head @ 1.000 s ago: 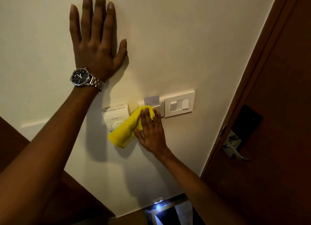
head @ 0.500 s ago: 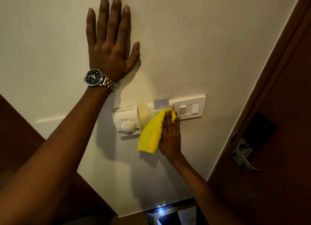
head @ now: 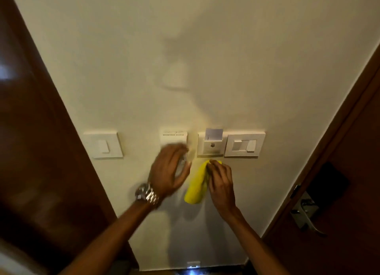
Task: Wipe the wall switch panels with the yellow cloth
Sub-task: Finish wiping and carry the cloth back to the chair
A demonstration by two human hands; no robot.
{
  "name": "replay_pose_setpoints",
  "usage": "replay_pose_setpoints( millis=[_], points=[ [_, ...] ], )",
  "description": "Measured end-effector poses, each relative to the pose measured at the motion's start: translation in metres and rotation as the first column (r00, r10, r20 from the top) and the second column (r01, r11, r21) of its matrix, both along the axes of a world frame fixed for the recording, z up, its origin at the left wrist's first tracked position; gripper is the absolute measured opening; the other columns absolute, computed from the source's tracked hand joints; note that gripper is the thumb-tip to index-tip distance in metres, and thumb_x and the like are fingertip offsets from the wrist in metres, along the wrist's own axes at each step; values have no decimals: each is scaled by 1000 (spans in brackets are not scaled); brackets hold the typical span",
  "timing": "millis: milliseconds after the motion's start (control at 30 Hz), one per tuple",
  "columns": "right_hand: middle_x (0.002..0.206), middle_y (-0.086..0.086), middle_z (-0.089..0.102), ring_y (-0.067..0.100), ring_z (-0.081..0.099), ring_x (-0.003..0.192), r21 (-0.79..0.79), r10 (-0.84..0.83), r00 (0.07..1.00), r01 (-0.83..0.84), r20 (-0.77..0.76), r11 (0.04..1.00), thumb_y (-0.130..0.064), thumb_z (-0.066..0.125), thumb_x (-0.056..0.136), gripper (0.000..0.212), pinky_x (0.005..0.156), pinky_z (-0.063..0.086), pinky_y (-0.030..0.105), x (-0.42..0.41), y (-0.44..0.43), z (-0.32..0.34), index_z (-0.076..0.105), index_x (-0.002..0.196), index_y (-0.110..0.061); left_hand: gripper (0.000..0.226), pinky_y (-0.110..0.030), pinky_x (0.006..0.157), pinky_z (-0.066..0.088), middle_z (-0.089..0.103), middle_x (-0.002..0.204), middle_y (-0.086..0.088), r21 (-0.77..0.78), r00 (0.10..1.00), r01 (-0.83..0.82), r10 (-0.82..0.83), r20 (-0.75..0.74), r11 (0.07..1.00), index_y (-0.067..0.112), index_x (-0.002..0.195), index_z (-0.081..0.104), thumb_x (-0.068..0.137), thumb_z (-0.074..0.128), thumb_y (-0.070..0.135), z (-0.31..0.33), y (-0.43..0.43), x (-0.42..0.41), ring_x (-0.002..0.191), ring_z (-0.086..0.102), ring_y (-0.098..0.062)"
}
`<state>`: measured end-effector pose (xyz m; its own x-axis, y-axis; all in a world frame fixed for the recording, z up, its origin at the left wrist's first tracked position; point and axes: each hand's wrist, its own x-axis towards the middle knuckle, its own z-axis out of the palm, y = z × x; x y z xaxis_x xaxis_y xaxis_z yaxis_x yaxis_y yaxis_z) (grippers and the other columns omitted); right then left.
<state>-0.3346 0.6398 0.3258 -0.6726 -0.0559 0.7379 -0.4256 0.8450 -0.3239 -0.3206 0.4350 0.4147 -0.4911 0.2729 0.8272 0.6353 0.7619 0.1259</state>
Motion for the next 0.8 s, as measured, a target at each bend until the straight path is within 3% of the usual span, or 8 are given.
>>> replay_pose_setpoints(
  millis=[100,167,267,367,433,533,633,800],
  points=[
    [124,10,65,27,57,114,56,215,967,-224,137,973,1,73,85,30,94,56,46,10,-10,3,69,114,-6,69,-37,93,61,62,130,3,178,883,34,-112,456,984,15,134,63,98,51,74,-86,-20,40,118,61,-14],
    [120,5,66,21,55,111,90,330,904,-366,271,926,-4,70,86,20,91,56,43,18,-21,10,71,105,-9,94,-32,108,53,49,147,11,251,713,-43,-146,686,967,22,150,46,84,60,87,-128,-34,50,133,49,-6],
    [117,4,68,20,58,108,19,470,765,-531,440,847,-2,68,82,20,90,55,42,26,-53,19,74,99,-10,118,-29,122,30,25,161,16,246,448,-137,-162,879,959,23,164,22,75,85,67,-166,-64,60,145,28,-2],
    [124,6,59,18,62,108,-207,624,599,-617,502,759,4,69,76,38,94,54,31,31,-91,23,72,108,-15,76,-34,114,46,57,147,12,351,221,-165,-312,924,922,17,151,47,88,89,27,-174,-98,79,132,54,-2],
    [127,4,54,13,62,106,-279,632,507,-607,586,744,3,71,76,58,90,52,23,27,-122,17,62,128,-22,36,-19,85,56,78,102,21,398,139,-242,-375,917,885,9,132,62,99,76,6,-182,-127,102,94,70,10],
    [105,7,63,17,61,91,-257,525,316,-607,790,752,-5,74,84,51,85,52,37,13,-168,-7,56,131,-16,15,-8,68,56,79,84,20,434,43,-486,-476,879,759,13,116,68,106,64,3,-197,-167,146,74,71,9],
    [119,12,60,18,55,100,-328,409,-18,-629,912,705,-14,71,94,43,90,51,41,5,-229,-48,54,133,-13,15,-21,63,63,82,91,0,433,15,-783,-683,730,447,9,111,70,107,58,0,-226,-206,193,77,78,-11],
    [98,-4,50,14,52,89,-430,306,-302,-622,903,654,-9,57,99,44,66,49,22,30,-352,-160,44,137,-28,20,-35,64,62,72,117,-16,294,186,-954,-659,729,56,9,127,63,109,54,6,-314,-277,257,95,71,-31]
  ],
)
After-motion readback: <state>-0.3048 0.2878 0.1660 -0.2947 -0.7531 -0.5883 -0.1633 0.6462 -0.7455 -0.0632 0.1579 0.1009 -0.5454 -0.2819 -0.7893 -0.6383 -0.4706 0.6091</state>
